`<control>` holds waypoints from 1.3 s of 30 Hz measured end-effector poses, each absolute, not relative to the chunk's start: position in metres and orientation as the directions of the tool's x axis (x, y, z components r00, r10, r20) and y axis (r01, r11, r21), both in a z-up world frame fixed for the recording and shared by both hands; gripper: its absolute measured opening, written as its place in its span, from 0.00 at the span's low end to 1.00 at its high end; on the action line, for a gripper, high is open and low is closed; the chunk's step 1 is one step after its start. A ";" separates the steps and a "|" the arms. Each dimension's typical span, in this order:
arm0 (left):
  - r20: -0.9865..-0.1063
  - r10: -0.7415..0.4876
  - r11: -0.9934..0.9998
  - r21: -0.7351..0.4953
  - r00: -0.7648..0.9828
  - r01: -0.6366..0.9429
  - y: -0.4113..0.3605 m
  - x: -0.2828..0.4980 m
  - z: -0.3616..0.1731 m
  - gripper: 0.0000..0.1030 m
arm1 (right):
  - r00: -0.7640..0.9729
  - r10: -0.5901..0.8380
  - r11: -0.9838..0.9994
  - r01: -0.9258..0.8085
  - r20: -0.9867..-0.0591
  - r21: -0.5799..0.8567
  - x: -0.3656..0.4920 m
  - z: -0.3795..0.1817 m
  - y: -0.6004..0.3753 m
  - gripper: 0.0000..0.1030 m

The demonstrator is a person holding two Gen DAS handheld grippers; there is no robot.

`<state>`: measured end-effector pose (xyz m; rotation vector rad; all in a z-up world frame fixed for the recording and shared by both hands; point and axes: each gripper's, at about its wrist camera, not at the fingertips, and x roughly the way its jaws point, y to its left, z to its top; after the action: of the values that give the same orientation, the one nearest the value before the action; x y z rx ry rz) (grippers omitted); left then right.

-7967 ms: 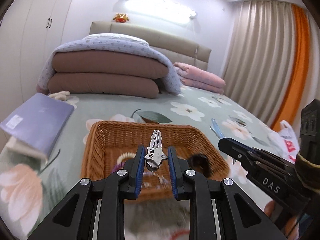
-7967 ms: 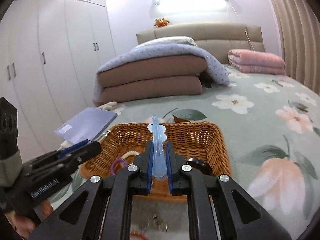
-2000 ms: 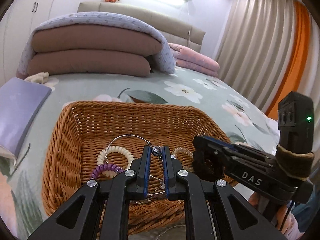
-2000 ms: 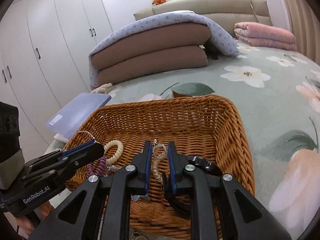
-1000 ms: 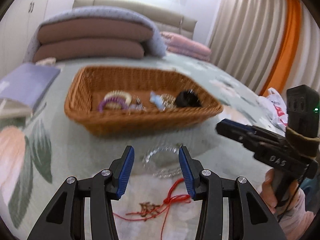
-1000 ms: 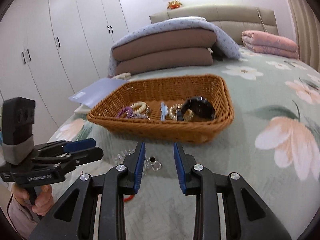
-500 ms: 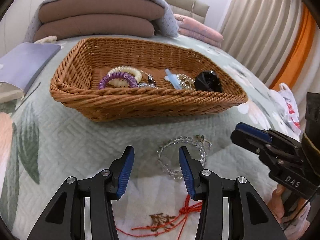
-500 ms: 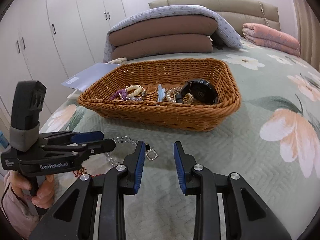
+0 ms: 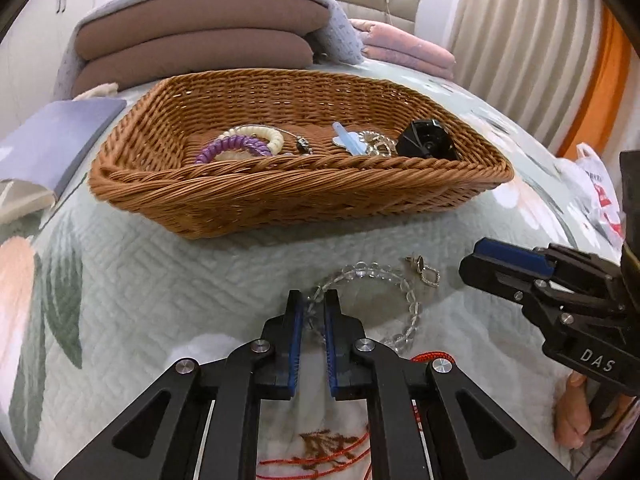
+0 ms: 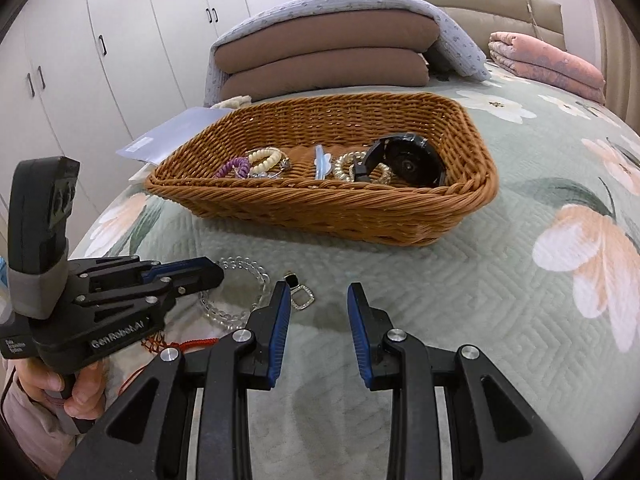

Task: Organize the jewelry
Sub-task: 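Grasp the clear bead bracelet with the left gripper while the right grasps the black earring, then carry the bracelet and earring into the basket and open both grippers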

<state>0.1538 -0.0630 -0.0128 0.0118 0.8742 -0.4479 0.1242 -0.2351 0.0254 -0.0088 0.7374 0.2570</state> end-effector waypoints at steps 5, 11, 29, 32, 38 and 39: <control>-0.730 -0.347 0.933 -0.208 0.588 0.293 -0.038 0.145 -0.011 0.08 | 0.693 0.194 0.966 -0.258 -0.694 0.012 0.132 0.020 -0.218 0.32; -0.729 -0.296 0.953 -0.188 0.617 0.236 -0.025 0.142 -0.013 0.08 | 0.664 0.168 0.970 -0.243 -0.728 0.003 0.145 0.015 -0.213 0.32; -0.730 -0.279 0.954 -0.138 0.624 0.264 -0.035 0.140 -0.015 0.11 | 0.719 0.171 0.970 -0.243 -0.674 -0.014 0.138 0.020 -0.204 0.11; -0.723 -0.303 0.947 -0.153 0.621 0.283 -0.035 0.139 -0.013 0.07 | 0.739 0.184 0.968 -0.252 -0.648 -0.014 0.132 0.025 -0.204 0.11; -0.674 -0.404 0.910 -0.231 0.619 0.343 -0.030 0.133 -0.004 0.07 | 0.764 0.238 0.960 -0.277 -0.600 0.028 0.120 0.035 -0.210 0.11; -0.655 -0.432 0.899 -0.255 0.619 0.357 -0.027 0.131 -0.001 0.07 | 0.767 0.245 0.960 -0.279 -0.593 0.035 0.119 0.037 -0.211 0.11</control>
<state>0.1315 -0.0274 -0.0011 -0.1032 0.7805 -0.4545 0.1190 -0.2111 0.0365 -0.0561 0.6361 0.2849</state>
